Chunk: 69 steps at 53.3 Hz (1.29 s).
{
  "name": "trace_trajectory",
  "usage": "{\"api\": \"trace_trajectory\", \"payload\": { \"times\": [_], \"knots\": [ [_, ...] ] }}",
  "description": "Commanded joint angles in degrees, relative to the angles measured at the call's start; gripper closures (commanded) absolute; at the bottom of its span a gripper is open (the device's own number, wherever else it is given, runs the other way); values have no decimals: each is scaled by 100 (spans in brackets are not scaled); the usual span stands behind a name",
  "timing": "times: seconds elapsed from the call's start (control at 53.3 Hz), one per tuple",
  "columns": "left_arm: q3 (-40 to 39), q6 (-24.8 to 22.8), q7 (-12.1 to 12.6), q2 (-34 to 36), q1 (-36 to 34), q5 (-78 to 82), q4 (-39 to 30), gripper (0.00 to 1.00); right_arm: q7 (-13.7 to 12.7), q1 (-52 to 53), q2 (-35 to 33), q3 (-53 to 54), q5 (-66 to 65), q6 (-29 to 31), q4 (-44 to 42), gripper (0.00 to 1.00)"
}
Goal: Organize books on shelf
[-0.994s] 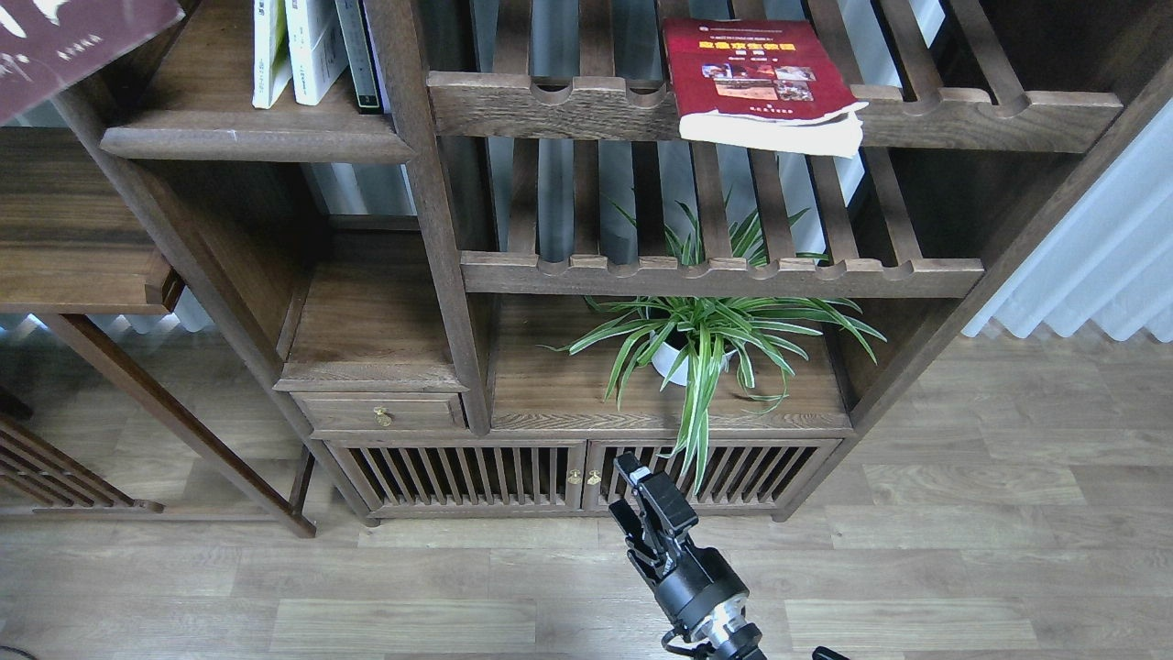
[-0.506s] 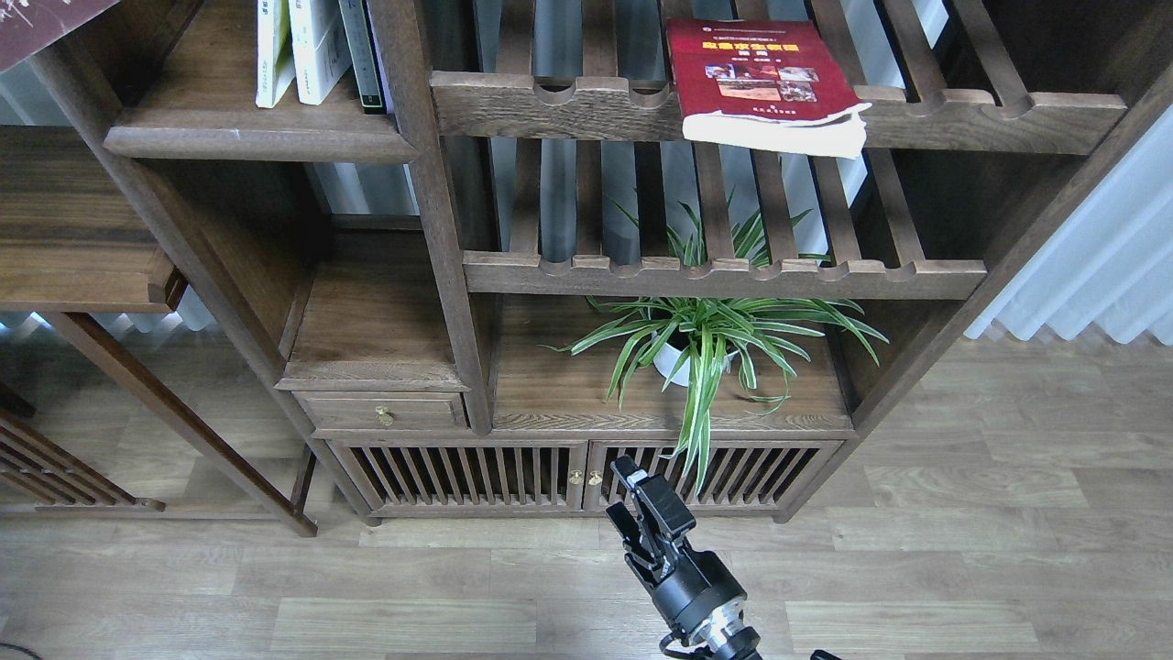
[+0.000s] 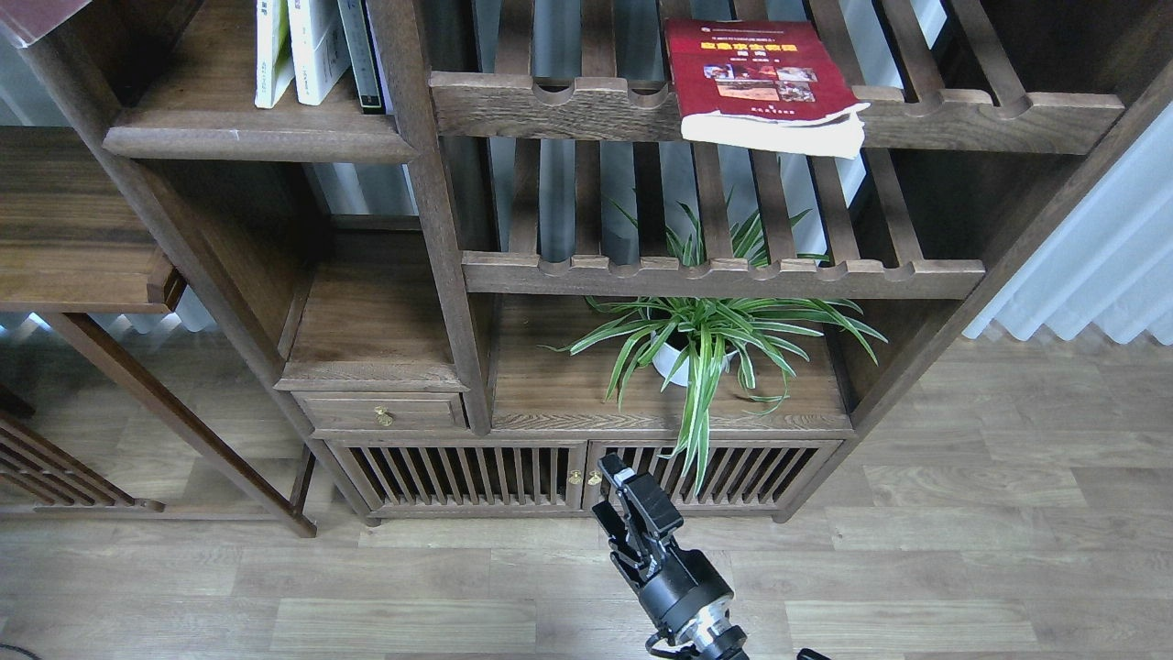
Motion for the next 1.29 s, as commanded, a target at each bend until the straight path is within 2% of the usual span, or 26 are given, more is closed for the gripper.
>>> {"api": "trace_trajectory", "payload": {
  "times": [0.0,0.113,0.375,0.563,0.825,0.9,1.05,1.163,1.276],
  "knots": [
    [-157,526,-81,-247,0,270,5,95,-2,7,13,5,3,0,-2,4],
    [-262,1123,-116,-423,0,507,-3,95,-2,7,13,5,3,0,-2,4],
    [-289,1976,-134,-1135,0,1210,-30,97,-2,-2,13,-118,-6,0,7,4],
    [-359,2925,-125,-1732,-123,1843,49,96,-2,-55,13,-118,-6,0,-28,4],
    [-280,3110,-72,-2014,-403,2353,673,96,-10,-151,13,-162,-6,0,-19,4],
    [-236,3110,-125,-2093,-474,2406,779,96,-19,-186,13,-162,-6,0,-19,4],
    [-289,3145,-257,-2725,-623,2994,1086,98,-19,-239,13,-189,-6,0,-19,4],
    [-280,3128,-283,-2910,-685,3223,1271,98,-19,-257,-75,-198,-6,0,-19,4],
    [-271,3110,-468,-2937,-746,3513,1473,97,-28,-257,-93,-198,-6,0,-11,4]
  ]
}}
